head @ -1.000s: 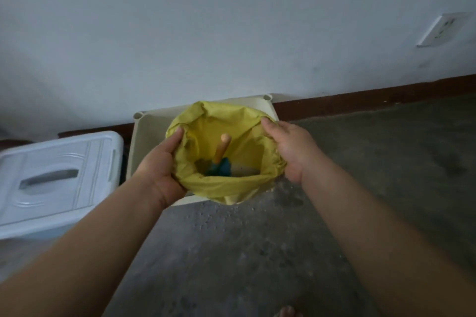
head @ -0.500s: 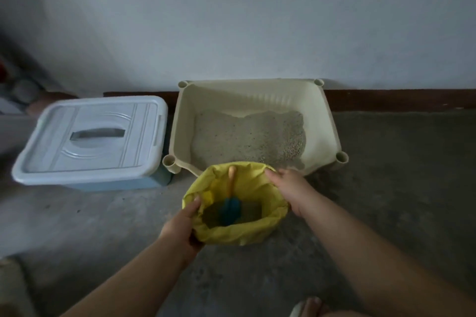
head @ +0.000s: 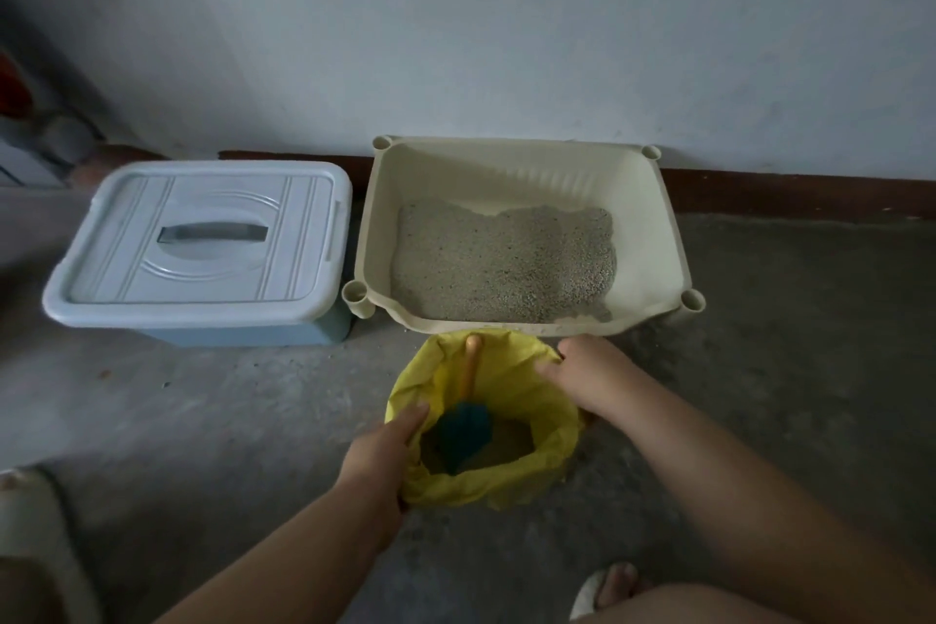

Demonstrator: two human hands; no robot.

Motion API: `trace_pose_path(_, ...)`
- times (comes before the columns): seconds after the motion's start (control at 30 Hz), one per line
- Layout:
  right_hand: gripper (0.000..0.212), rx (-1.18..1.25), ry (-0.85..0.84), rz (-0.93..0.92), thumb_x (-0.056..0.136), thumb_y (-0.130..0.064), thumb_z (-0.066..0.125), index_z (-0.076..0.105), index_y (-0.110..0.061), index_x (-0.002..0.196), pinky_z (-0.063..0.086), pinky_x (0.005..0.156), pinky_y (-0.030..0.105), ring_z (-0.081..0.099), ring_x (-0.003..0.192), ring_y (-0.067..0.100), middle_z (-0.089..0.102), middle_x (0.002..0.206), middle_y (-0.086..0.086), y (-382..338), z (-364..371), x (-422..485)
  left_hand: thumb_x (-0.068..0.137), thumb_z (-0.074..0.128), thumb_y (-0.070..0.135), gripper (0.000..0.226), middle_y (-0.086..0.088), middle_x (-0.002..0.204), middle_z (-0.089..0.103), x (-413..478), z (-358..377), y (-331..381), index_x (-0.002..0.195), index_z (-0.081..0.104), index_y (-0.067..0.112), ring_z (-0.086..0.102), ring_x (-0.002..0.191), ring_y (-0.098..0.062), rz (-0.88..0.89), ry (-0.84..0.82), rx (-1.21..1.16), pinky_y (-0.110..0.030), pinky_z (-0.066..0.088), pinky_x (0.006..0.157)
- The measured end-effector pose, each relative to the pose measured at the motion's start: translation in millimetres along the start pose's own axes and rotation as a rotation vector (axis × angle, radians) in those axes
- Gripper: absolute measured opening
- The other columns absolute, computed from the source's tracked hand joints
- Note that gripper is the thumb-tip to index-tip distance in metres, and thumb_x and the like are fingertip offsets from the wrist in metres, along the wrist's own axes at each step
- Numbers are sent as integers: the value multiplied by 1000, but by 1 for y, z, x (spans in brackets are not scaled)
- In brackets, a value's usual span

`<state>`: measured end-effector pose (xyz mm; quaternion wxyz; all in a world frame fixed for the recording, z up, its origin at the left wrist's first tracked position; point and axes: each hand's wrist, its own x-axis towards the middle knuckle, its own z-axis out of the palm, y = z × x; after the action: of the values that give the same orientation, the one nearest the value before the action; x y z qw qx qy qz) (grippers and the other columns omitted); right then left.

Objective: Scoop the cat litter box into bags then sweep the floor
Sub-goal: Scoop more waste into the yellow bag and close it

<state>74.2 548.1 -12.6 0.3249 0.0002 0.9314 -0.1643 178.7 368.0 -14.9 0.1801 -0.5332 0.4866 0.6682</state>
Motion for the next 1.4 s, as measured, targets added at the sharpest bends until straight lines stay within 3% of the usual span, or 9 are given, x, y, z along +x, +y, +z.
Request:
trace_pose_path(0.1, 25, -303, 458, -589, 85, -13, 59, 58, -14, 111, 47, 81, 30, 54, 96, 20, 56, 104, 3, -17, 9, -6, 78, 76, 27, 37, -13, 102, 66, 9, -9, -7, 108, 57, 16, 63, 95, -36, 8, -32, 35, -48, 54, 85)
trace_pose_path(0.17, 24, -328, 267, -985, 79, -1, 56, 66, -15, 95, 49, 79, 34, 54, 89, 21, 59, 91, 2, -33, 21, -9, 76, 78, 23, 37, -15, 100, 71, 14, -13, -10, 107, 64, 12, 67, 92, -37, 1, -73, 81, -50, 55, 85)
trace_pose_path(0.23, 18, -581, 102, -1132, 78, -6, 56, 69, -16, 85, 50, 83, 41, 58, 88, 25, 62, 85, 4, -41, 45, 2, 73, 80, 23, 36, -17, 92, 74, 17, -16, -14, 104, 68, 8, 70, 87, -36, -24, -73, 123, -51, 56, 85)
trace_pose_path(0.33, 23, -1029, 71, -921, 89, -21, 50, 70, -18, 100, 32, 106, 43, 56, 107, 25, 67, 104, 1, -43, 57, 20, 68, 81, 21, 44, -19, 90, 74, 24, -17, -20, 105, 68, 3, 71, 84, -36, -80, -77, 162, -54, 56, 83)
trace_pose_path(0.4, 29, -1187, -29, -725, 94, -25, 45, 65, -18, 114, 26, 106, 37, 51, 119, 22, 63, 121, 1, -40, 54, 25, 65, 82, 20, 50, -20, 95, 73, 27, -17, -20, 109, 65, 2, 71, 86, -37, -90, -77, 159, -54, 56, 83)
trace_pose_path(0.63, 37, -1028, -285, -175, 97, -19, 45, 53, -16, 133, 41, 102, 44, 44, 130, 32, 47, 142, 10, -1, 52, 29, 88, 65, 24, 21, -13, 102, 70, 20, -1, -21, 105, 65, 11, 65, 96, -33, 12, -142, 283, -46, 53, 91)
trace_pose_path(1.0, 40, -855, -298, -395, 101, -24, 33, 42, -16, 139, 33, 109, 44, 38, 135, 28, 39, 148, 8, 76, 95, 32, 90, 63, 23, 15, -8, 100, 75, -6, 33, -36, 104, 69, 22, 69, 99, -25, 90, -451, 266, -41, 55, 91)
trace_pose_path(1.2, 44, -467, -275, -321, 100, -40, 37, 45, -23, 139, 36, 107, 34, 44, 129, 25, 45, 144, 6, 65, 105, 20, 91, 62, 26, 20, -11, 94, 75, 8, 20, -13, 107, 67, 15, 71, 90, -27, 114, -294, 363, -40, 57, 83)
trace_pose_path(1.4, 53, -416, -89, -293, 89, -63, 41, 66, -17, 96, 44, 77, 31, 62, 97, 26, 66, 101, 8, 27, 59, 10, 88, 65, 34, 11, -10, 100, 68, 25, 3, 39, 95, 63, 26, 64, 95, -31, 273, -64, 475, -47, 53, 91)
